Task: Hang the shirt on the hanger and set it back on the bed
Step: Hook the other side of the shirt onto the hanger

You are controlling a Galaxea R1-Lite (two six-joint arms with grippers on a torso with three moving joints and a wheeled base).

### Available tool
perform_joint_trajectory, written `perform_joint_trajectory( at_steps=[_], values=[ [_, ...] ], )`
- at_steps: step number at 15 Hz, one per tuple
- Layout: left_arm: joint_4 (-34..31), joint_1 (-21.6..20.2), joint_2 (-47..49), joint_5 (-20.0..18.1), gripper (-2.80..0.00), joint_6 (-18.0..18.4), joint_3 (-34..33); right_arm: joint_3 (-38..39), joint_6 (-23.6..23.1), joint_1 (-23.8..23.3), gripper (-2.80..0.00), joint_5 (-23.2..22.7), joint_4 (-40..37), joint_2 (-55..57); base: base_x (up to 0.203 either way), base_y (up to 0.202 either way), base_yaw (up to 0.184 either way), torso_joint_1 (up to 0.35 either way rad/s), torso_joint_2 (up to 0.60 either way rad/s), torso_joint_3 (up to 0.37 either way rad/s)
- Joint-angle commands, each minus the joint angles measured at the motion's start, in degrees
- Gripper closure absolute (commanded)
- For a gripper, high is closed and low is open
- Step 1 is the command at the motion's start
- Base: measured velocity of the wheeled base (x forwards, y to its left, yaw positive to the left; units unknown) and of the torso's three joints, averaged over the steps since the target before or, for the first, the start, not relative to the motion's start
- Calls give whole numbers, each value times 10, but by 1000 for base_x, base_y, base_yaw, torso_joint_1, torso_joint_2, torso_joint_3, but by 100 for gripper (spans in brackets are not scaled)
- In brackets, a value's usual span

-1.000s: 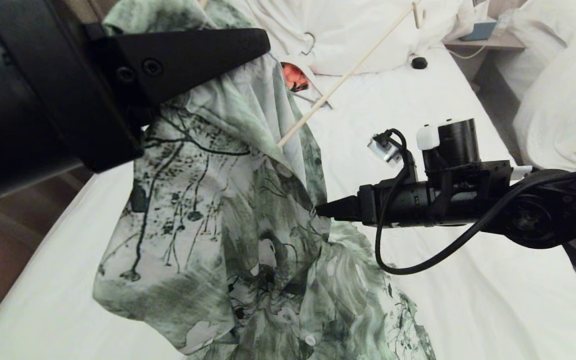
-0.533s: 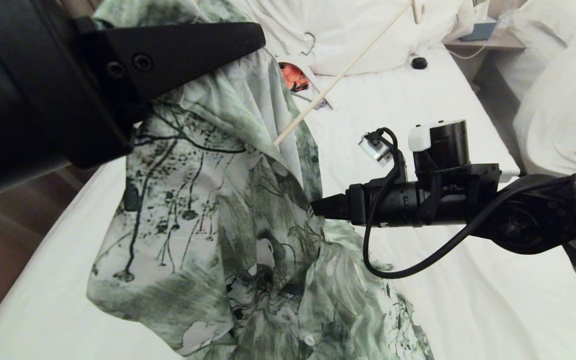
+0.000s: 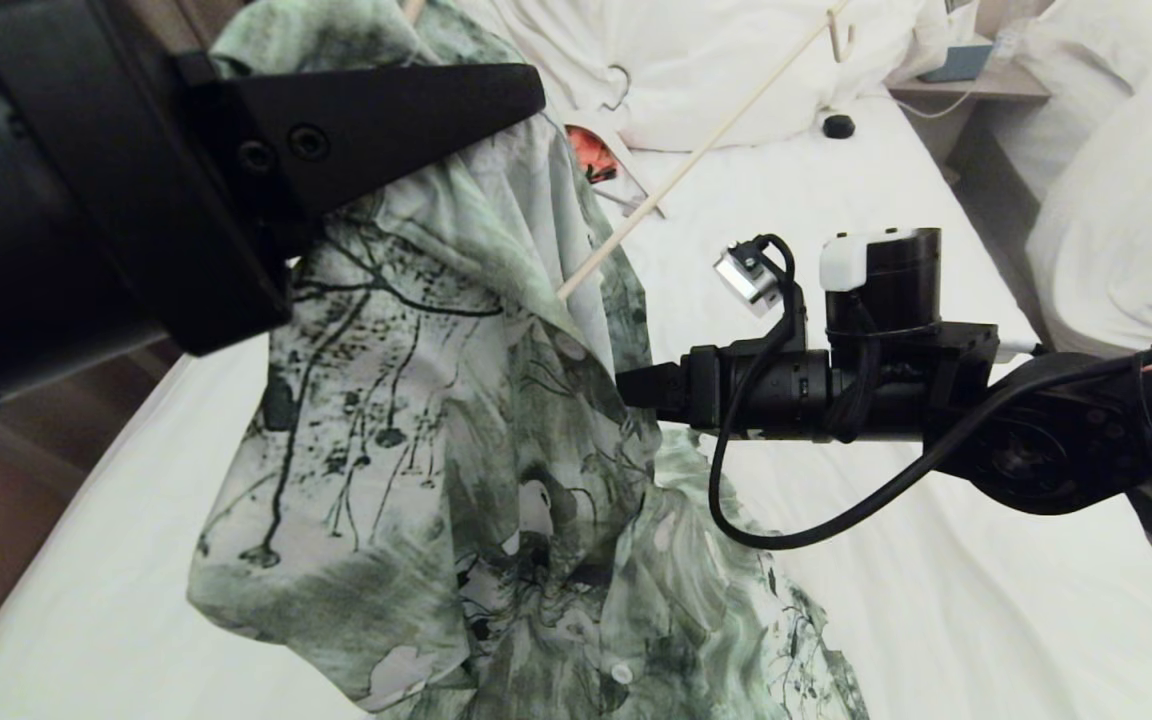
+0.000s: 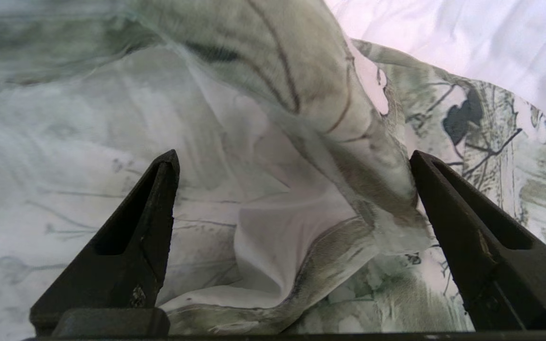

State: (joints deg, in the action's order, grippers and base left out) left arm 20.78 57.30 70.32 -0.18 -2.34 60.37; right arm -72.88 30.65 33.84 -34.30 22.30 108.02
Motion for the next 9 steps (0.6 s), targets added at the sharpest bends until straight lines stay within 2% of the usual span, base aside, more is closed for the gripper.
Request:
perform_joint_trajectory(
  at_steps=[1,2,7,9],
  values=[
    [1,0,3,0,0,0,0,-1,1,1,-280,-1,2,1,0,0,0,0,0,0],
    [2,0,4,1,0,0,0,1,1,2,0,-1,2,0,0,0,0,0,0,0],
    [1,-1,8,0,0,-1,0,2,5,-1,0,0,2,-10,0,0,0,0,0,0],
    [2,-3,16,1,0,-2,0,5,27,-15,0,0,2,-25,0,0,0,0,0,0]
  ],
)
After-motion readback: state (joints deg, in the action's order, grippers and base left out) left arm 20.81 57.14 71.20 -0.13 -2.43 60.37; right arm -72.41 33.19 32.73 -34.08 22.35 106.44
